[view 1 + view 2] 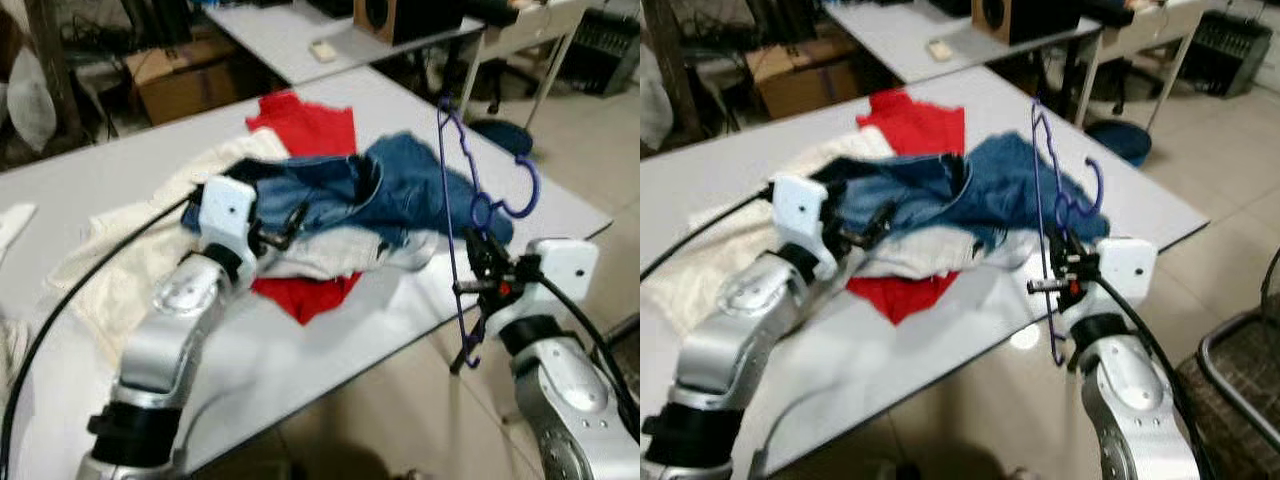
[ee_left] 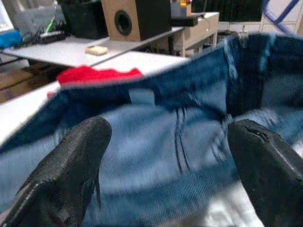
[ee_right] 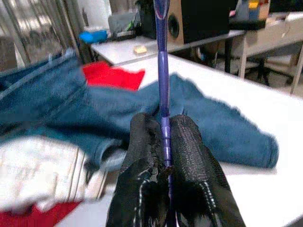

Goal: Hang hanger

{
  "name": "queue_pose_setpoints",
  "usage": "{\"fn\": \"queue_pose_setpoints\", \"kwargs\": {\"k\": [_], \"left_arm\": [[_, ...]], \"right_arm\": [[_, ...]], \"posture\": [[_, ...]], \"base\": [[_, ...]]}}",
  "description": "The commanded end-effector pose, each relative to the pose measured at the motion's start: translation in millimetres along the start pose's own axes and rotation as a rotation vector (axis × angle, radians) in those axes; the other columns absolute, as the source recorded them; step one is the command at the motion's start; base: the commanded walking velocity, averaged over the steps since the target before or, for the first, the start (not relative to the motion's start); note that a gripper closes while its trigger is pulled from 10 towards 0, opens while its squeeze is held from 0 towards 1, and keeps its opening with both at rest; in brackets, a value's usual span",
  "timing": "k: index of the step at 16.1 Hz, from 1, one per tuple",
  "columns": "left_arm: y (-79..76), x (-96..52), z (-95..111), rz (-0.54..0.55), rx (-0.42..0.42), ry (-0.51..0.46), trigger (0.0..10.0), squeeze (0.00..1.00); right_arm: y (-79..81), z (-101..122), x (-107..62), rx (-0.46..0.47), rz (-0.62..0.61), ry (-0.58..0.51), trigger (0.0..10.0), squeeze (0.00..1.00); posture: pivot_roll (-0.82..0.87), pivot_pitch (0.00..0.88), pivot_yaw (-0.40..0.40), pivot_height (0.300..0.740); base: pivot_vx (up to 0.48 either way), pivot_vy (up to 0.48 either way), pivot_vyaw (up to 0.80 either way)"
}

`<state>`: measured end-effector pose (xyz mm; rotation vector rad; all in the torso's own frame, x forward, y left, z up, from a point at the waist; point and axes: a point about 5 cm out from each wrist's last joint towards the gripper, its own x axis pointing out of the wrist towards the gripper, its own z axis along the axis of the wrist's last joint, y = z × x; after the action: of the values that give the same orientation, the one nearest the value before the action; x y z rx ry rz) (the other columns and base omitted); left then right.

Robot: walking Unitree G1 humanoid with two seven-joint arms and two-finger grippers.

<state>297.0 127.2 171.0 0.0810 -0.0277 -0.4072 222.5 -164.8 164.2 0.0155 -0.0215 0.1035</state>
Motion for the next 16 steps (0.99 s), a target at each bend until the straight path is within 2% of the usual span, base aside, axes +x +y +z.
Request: {"fn": "queue_pose_setpoints", "kwargs": {"k": [1,16], "left_arm": [[0.7,-1.8,-0.7,0.017,0.008,0.005,10.0,0.00],[6.7,-3.9,2.9,0.025,0.019,0.000,10.0,0.00]], "right_arm": [[4.3,4.9,-1.0,-0.002,0.011,-0.015,10.0,0.00],[6.3,-4.2,-0.8,0.004,0.015,0.022,10.0,0.00]], "posture": [[0.00,0.027,0.094,0.740],[0.02,0.010,0.097,0.740]], "base": [[-0.259,0.000,0.00],[-0.177,0.000,0.00]]}}
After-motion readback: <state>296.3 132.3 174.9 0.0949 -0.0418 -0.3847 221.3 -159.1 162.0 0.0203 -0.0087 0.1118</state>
